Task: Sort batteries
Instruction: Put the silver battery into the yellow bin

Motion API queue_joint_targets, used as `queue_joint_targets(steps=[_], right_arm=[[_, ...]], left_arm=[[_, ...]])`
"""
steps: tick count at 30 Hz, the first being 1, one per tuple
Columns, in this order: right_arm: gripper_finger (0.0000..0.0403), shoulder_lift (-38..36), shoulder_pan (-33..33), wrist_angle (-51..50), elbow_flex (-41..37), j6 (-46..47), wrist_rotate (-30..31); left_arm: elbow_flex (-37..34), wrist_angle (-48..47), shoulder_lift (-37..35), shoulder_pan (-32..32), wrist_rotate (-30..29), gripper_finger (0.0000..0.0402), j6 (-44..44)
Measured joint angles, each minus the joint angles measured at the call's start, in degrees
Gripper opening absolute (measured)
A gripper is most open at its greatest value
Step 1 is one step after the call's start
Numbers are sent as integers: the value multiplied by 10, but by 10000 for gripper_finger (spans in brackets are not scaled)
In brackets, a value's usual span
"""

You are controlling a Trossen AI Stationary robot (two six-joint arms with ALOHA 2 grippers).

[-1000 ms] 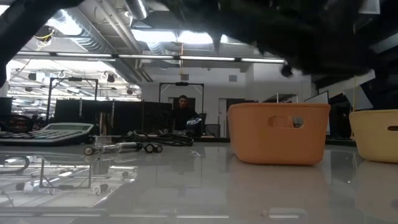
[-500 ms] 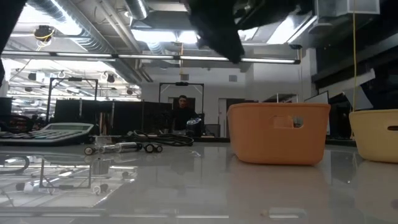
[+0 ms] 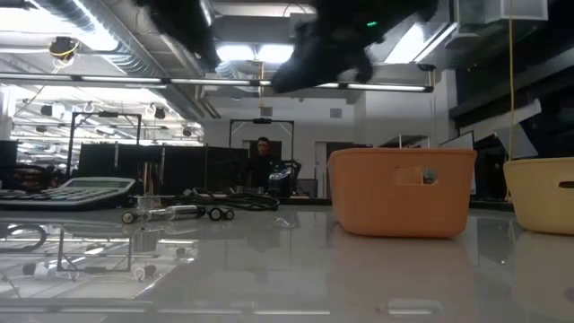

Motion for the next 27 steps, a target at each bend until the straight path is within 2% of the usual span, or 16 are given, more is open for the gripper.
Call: queue_joint_targets(steps=[4, 8, 13, 19, 22, 27], right_arm=[[122, 60, -1, 6, 41, 151, 14], [122, 115, -9, 9, 77, 308, 48], [122, 170, -23, 9, 116, 503, 42], [122, 217, -34, -40, 150, 634, 20], [122, 226, -34, -88, 161, 695, 11], [122, 233, -34, -92, 166, 753, 11]], left_arm=[[-69, 3, -30, -28, -57, 106, -65], [-121, -3, -37, -40, -60, 107, -113], [-160, -35, -41, -52, -60, 107, -168], [-182, -84, -41, -63, -63, 107, -215], [-185, -96, -41, -63, -62, 107, -215], [-185, -102, -41, -62, -63, 107, -210]])
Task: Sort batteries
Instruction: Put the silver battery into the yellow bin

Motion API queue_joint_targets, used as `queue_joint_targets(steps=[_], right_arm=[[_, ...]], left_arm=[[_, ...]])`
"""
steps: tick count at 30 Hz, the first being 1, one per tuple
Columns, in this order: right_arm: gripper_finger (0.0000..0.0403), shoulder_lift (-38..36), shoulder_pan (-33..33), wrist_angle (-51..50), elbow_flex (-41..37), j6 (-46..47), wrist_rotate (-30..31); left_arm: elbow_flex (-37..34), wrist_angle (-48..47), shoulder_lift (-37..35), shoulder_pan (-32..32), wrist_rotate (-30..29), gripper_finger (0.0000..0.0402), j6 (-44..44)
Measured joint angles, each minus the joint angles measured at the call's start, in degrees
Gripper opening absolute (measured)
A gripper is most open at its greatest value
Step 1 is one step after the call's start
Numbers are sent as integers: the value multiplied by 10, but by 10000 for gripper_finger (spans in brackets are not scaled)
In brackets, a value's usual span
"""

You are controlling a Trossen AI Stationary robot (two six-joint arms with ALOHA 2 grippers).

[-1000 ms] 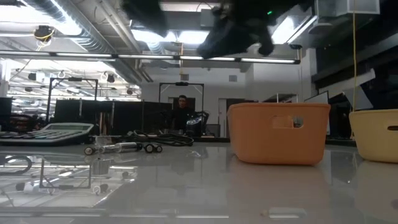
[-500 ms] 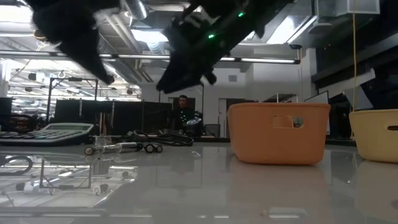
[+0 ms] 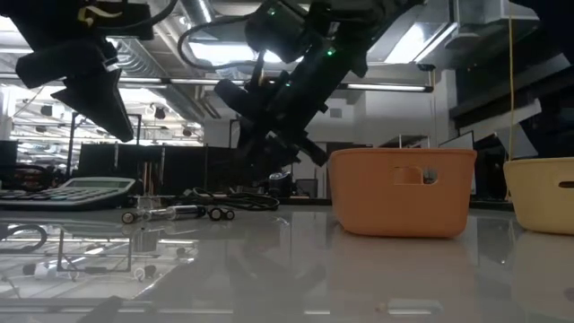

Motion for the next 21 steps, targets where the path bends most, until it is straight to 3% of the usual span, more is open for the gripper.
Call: queue_joint_targets(steps=[15, 21], right_arm=[[122, 22, 0, 3, 0, 19, 1], [122, 24, -1, 1, 0, 0, -1]], left_arm=[[0, 38, 0, 3, -13, 107, -9], [0, 74, 0, 12, -13, 107, -99]])
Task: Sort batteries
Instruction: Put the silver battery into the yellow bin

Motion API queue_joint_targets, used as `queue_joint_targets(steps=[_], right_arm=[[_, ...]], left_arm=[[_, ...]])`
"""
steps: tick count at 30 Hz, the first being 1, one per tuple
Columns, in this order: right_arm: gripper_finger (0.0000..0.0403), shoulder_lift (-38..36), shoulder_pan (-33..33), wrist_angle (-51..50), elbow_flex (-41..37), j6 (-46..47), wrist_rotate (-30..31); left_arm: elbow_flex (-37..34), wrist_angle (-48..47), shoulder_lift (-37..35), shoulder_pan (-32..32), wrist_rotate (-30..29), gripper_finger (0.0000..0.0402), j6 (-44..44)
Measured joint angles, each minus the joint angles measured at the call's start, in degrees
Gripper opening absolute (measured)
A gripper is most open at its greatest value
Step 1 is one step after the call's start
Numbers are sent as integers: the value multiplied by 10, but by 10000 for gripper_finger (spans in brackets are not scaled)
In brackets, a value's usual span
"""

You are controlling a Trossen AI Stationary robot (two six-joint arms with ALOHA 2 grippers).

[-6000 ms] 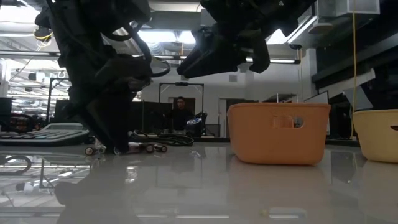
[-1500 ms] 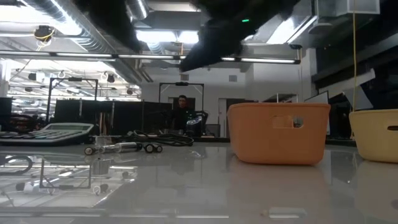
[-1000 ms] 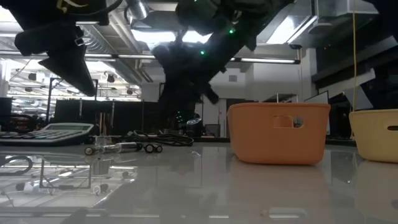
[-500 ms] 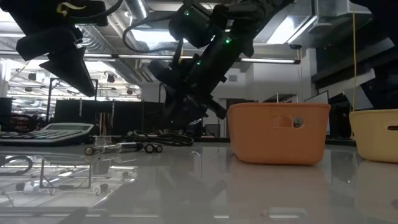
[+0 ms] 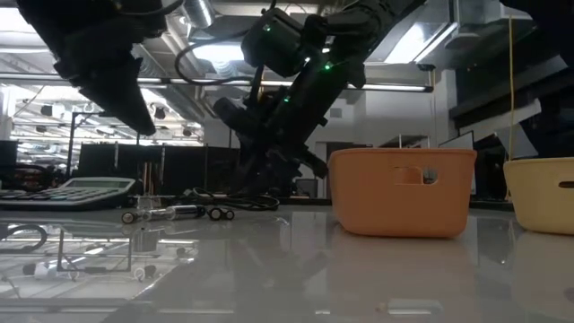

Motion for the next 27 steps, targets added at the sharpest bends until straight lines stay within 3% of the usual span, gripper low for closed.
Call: queue_joint_targets(steps=[3, 9, 19, 27], right_arm=[[122, 0, 0, 0, 0, -23, -18], [122, -1, 1, 0, 0, -63, -45], [122, -21, 1, -5, 0, -184, -42], [122, -85, 2, -93, -1, -246, 2]], left_arm=[[0, 6, 0, 5, 18, 107, -49], [0, 20, 10, 11, 121, 107, -116], [0, 105, 68, 31, 175, 107, -165], [0, 113, 92, 61, 208, 107, -176]])
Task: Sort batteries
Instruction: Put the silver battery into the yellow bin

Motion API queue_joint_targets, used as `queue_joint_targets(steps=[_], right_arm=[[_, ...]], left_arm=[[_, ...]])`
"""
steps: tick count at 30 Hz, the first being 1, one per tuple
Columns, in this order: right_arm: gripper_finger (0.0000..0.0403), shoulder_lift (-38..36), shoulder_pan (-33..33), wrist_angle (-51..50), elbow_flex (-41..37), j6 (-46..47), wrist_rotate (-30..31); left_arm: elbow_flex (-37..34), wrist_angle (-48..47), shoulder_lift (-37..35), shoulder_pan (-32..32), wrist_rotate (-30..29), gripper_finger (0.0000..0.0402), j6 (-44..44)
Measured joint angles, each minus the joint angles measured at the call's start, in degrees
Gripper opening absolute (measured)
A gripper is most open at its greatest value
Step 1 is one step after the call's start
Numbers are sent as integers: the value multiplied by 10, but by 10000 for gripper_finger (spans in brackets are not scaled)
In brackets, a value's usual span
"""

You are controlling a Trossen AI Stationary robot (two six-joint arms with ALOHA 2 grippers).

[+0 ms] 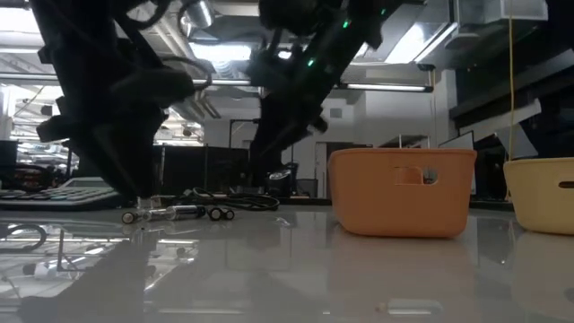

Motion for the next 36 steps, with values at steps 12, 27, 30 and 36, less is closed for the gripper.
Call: queue_joint_targets(steps=[12, 27, 30, 36], right_arm=[[122, -139, 0, -229, 0, -53, 175], [122, -370, 0, -471, 0, 6, 242], [122, -424, 0, -503, -2, 39, 246], [122, -549, 0, -506, -61, 74, 251]], left_arm=[[0, -2, 6, 16, 24, 107, -18], [0, 15, 7, 16, 48, 107, -20], [0, 15, 17, 16, 50, 107, -27], [3, 17, 51, 27, 78, 107, -29]])
